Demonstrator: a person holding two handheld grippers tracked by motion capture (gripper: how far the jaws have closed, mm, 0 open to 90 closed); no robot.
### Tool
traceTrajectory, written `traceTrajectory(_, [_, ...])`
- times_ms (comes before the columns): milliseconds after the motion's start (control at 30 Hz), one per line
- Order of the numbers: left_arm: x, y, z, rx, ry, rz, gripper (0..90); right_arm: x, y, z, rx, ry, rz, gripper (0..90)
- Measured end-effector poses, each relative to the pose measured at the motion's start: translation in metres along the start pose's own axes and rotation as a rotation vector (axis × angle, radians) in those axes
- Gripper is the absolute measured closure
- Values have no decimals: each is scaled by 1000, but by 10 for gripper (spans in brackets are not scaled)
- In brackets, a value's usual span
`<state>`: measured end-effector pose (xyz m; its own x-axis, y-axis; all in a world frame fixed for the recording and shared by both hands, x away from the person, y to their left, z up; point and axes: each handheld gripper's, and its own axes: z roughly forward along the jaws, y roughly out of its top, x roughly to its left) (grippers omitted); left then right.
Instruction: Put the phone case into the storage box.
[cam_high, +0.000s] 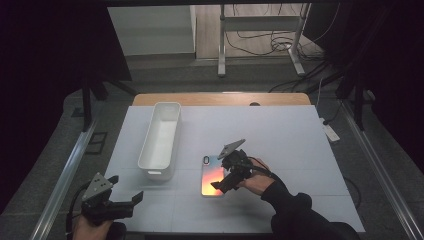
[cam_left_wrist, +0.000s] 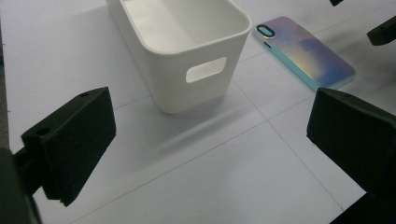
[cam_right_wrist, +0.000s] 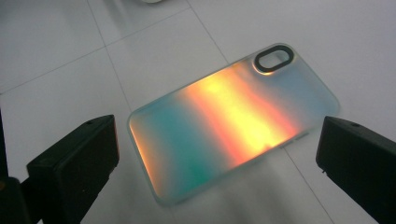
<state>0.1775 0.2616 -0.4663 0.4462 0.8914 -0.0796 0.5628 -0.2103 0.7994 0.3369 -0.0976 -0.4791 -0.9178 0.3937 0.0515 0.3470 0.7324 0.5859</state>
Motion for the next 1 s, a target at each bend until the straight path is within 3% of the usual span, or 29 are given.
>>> traceTrajectory(200, [0,0,0,0,-2,-1,17,5,8,13,24,1,-38,0])
traceTrajectory(367, [1,0,0,1,-5,-1,17,8,12,20,43,13,-40,0])
traceTrajectory(433, [1,0,0,0,-5,-1,17,9,13,21,54,4,-46,40])
traceTrajectory(733, [1,0,0,0,-8,-3,17,9,13,23,80,-5,-67,546])
traceTrajectory(833, [1,0,0,0,-8,-2,17,9,12,24,91,-5,-82,644])
traceTrajectory(867, [1,0,0,0,-8,-2,17,10,12,24,94,-5,-89,702])
traceTrajectory(900, [1,0,0,0,-8,-2,17,10,11,24,99,6,-89,816])
traceTrajectory(1000, [1,0,0,0,-9,-1,17,9,11,25,109,14,-88,893])
